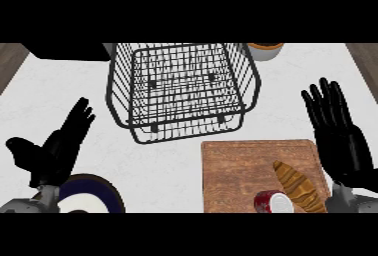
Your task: Pick the can from the cutting board and place it in the tiered basket
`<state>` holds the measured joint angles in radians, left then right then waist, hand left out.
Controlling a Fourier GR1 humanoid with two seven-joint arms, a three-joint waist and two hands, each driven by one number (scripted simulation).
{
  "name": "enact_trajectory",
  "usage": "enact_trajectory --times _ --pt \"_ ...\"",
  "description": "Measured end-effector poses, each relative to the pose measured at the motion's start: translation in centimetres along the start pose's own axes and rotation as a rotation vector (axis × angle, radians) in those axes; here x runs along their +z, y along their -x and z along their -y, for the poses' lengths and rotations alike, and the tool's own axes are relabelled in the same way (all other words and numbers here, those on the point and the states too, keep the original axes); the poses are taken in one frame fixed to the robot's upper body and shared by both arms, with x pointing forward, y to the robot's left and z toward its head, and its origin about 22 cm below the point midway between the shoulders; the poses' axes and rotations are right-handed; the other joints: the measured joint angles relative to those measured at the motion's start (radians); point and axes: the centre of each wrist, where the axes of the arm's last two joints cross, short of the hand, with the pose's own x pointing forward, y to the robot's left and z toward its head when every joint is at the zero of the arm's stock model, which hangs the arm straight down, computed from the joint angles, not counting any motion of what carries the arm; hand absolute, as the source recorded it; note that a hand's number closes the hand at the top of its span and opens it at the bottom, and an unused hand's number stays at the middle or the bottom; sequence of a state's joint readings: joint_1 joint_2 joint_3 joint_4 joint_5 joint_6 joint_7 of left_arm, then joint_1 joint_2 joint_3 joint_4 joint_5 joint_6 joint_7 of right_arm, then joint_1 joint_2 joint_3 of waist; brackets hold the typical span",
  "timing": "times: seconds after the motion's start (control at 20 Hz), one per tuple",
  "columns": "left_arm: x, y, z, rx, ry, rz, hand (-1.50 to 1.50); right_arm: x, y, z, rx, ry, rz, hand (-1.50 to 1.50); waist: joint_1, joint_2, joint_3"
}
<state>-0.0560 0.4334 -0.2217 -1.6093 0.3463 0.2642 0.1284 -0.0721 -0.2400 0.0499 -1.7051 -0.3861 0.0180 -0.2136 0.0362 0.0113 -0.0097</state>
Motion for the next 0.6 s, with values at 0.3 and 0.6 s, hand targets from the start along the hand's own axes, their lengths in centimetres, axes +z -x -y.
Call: enact_trajectory --times 0.3,0.6 --pt "-1.2 -0.6 0.9 -0.067 -0.082 0.131 0.00 2.5 -2.7 4.0 -0.064 0.126 0.081 1.50 -0.060 -0.013 0.008" --pt "-1.3 -0.7 3.0 -0.081 -0.077 0.180 0.00 7.2 -0.6 5.5 -0.277 0.288 -0.021 -1.50 -0.083 -0.018 0.015"
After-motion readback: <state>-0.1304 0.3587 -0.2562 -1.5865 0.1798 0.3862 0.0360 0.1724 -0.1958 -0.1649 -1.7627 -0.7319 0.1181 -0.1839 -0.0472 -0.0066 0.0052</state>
